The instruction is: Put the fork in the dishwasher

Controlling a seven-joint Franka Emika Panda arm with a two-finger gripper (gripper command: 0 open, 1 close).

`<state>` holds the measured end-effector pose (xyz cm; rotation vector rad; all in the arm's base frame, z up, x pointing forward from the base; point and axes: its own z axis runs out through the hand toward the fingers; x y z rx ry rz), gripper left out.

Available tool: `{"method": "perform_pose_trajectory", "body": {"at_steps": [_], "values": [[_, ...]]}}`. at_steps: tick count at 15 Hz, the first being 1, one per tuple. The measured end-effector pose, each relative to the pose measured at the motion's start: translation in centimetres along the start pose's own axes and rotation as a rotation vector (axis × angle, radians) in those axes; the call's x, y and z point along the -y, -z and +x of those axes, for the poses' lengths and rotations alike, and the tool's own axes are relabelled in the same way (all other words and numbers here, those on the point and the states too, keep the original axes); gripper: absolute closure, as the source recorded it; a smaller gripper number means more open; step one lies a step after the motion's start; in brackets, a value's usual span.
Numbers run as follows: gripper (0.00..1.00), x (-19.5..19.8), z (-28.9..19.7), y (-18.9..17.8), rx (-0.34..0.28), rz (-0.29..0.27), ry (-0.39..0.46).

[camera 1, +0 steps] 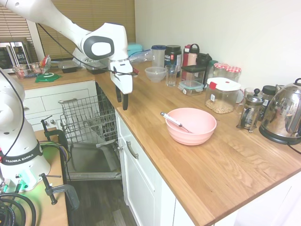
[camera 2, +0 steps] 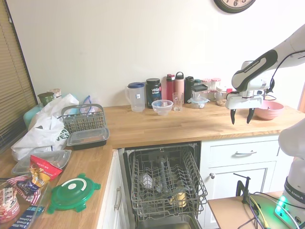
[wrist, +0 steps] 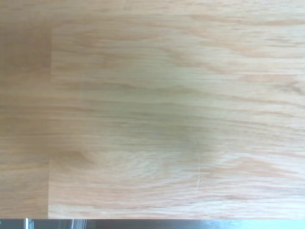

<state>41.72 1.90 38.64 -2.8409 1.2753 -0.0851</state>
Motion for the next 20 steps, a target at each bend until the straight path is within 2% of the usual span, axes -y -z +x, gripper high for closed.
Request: {"method": "perform_pose_trajectory", "body": {"at_steps": [4, 9, 11, 20], "values": [[0.00, 0.2, 0.0, -0.9, 0.009, -0.012, 0.003], [0.00, -0.7, 1.3, 1.1, -0.032, 0.049, -0.041], [0.00, -2.0, 2.3, 2.7, -0.036, 0.082, -0.062], [0.00, -11.2, 8.6, 8.3, 0.035, 0.209, -0.148]]}}
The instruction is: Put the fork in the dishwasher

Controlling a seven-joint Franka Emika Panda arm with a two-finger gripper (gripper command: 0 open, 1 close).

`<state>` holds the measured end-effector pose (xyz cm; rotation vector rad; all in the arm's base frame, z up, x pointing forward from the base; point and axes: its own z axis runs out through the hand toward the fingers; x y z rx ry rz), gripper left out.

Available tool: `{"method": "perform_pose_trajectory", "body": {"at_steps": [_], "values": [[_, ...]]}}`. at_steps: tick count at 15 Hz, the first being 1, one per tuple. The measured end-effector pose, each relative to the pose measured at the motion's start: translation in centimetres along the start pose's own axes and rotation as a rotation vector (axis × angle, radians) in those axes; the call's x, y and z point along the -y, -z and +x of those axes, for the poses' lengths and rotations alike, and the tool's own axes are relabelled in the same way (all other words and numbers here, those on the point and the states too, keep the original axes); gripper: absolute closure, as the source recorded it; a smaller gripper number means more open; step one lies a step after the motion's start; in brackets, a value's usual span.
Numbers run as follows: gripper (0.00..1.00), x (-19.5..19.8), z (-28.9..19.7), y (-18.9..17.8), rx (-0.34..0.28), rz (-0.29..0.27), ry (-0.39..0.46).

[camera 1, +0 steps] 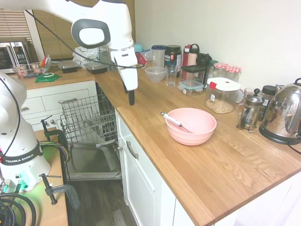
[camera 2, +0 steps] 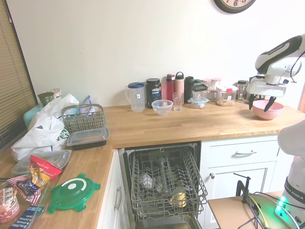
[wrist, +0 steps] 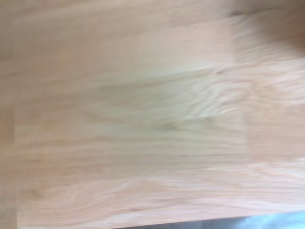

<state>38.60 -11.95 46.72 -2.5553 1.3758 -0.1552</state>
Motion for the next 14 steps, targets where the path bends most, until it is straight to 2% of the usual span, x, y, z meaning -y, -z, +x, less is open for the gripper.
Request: {"method": "perform_pose_trajectory", "body": {"at_steps": [3, 5, 14], "values": [[0.00, -1.9, 2.6, 3.0, 0.011, 0.049, -0.055], [0.00, -1.6, 4.8, 4.3, 0.017, 0.069, -0.095], [0.00, 5.1, 17.4, 0.4, 0.135, 0.013, -0.250]]}}
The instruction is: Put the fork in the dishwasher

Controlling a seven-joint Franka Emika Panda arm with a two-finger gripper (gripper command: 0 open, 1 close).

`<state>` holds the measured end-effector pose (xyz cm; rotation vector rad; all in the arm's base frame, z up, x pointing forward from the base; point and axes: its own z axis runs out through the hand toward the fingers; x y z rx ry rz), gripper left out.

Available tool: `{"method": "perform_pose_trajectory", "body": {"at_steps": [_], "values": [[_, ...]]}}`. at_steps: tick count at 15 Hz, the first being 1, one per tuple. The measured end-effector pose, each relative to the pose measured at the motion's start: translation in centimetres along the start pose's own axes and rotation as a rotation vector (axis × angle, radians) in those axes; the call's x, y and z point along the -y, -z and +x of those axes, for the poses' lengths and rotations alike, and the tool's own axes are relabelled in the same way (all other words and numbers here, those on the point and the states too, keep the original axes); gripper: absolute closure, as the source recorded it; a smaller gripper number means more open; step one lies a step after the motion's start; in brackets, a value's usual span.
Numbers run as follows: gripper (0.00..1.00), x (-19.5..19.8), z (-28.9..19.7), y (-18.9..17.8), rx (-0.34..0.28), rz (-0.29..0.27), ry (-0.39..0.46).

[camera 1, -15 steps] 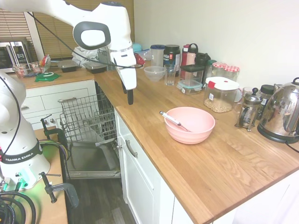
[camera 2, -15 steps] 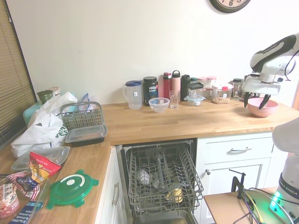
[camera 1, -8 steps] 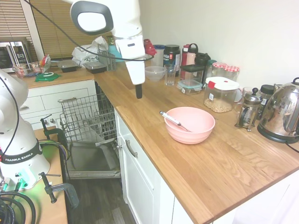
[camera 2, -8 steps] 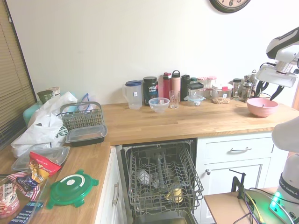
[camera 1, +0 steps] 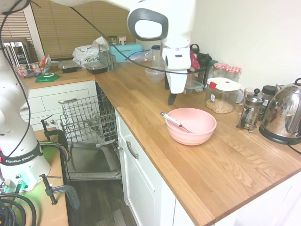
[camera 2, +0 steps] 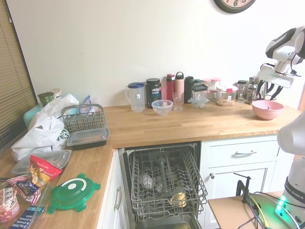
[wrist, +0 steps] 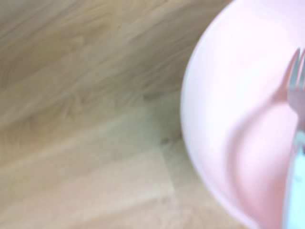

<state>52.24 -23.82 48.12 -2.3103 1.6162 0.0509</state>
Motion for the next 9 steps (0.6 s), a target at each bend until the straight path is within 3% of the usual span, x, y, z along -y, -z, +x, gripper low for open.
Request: {"method": "perform_pose_trajectory", "body": {"at_steps": [4, 9], "values": [[0.00, 2.2, 2.9, -3.4, 0.040, -0.041, -0.034], [0.00, 1.2, 5.3, -4.4, 0.036, -0.061, -0.089]]}}
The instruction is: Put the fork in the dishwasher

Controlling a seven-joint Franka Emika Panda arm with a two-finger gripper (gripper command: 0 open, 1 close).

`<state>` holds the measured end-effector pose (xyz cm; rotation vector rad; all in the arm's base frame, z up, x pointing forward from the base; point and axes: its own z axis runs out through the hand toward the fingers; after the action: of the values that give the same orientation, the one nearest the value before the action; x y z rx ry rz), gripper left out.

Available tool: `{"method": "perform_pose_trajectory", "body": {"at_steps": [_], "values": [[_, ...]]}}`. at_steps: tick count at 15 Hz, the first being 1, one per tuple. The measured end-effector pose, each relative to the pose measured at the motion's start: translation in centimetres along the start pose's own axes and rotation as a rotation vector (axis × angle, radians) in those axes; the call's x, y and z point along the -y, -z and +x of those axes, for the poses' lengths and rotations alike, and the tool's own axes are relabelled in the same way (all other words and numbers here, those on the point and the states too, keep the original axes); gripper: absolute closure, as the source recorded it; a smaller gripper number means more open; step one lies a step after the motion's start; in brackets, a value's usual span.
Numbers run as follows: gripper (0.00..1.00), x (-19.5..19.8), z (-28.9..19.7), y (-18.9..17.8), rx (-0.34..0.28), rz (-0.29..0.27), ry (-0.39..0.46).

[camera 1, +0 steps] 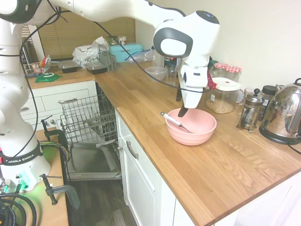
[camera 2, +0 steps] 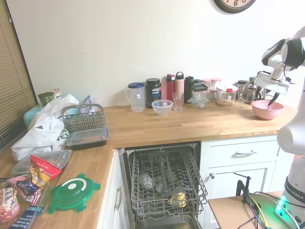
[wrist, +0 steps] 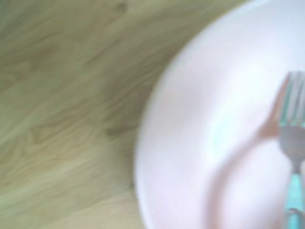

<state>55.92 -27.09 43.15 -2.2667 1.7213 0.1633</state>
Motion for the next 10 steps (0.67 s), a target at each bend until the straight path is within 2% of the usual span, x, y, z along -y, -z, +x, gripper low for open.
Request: {"method": "perform_pose_trajectory", "body": {"at_steps": [7, 8, 10], "values": [[0.00, -1.1, 1.4, -2.0, -0.017, -0.071, -0.039], [1.00, -1.2, 1.5, -2.4, -0.015, -0.081, -0.037], [1.00, -1.3, 1.7, -3.3, -0.012, -0.097, -0.034]]}}
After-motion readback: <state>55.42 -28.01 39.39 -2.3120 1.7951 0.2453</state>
